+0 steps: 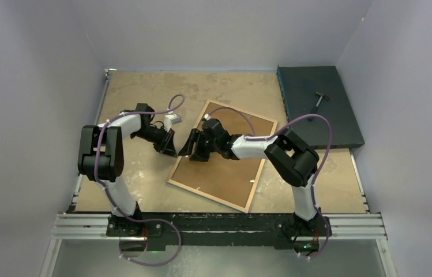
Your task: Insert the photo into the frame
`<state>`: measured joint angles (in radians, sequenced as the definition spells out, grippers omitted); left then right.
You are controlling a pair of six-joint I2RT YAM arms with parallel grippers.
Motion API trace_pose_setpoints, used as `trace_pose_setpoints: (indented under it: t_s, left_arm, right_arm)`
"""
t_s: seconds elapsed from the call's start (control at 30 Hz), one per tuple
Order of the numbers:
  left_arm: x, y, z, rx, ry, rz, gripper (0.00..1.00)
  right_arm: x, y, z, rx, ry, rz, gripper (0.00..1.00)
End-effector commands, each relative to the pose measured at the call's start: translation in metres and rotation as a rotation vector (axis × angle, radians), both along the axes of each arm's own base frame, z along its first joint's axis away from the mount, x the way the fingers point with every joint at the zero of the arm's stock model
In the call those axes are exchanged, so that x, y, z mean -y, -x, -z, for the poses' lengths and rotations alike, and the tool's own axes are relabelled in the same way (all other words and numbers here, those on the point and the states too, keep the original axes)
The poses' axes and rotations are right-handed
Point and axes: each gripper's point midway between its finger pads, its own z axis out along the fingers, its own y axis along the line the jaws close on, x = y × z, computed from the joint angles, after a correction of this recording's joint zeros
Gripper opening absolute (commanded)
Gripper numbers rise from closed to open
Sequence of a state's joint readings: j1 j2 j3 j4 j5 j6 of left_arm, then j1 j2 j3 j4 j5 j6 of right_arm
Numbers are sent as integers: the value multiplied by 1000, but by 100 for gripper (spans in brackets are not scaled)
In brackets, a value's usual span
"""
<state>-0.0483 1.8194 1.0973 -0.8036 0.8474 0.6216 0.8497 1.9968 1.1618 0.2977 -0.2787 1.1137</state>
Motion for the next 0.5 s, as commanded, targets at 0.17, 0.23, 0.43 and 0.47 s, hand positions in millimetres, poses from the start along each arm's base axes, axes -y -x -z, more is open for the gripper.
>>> trace_pose_setpoints:
  t_s: [0.17,0.23,0.43,0.47]
  left_arm:
    - [13,3,1,18,36,51,11]
    - [15,3,2,16,34,55,11]
    - [15,5,8,13,20,58,11]
    - [16,5,8,11,18,58,11]
  right_arm:
    - [1,-20,-7,84,34,43,62]
    - [3,-19,-3,84,50,40,62]
    - [5,-15,7,68,66,23,61]
    - [4,-15,8,68,67,22,60]
